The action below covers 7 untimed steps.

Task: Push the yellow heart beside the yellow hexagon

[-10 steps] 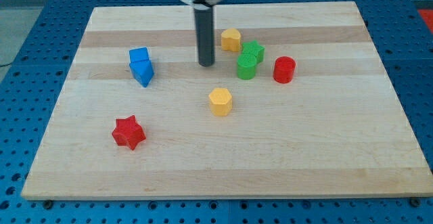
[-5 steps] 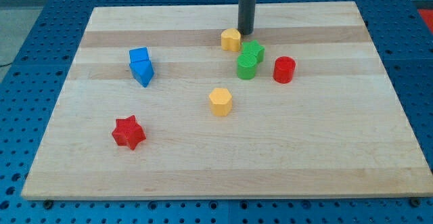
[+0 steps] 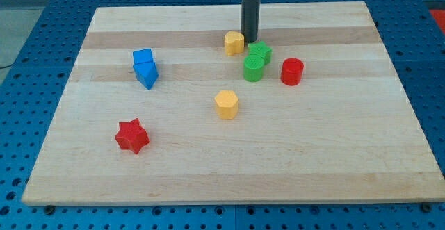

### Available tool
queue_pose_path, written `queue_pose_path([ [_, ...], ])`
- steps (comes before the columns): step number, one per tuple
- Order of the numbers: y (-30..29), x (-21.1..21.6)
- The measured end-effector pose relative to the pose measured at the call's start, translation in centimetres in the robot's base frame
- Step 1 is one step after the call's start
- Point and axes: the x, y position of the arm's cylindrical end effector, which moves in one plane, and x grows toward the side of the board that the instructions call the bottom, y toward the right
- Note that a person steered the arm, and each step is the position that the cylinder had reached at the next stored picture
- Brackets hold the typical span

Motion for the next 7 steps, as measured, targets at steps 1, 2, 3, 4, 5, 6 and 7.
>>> queue_pose_path([
  [1,-3.7,0.0],
  [2,-6.8,0.3],
  [3,-8.5,2.5],
  [4,-9.8,4.7],
  [5,-9.9,7.8],
  [6,-9.9,10.1],
  [7,-9.9,12.1],
])
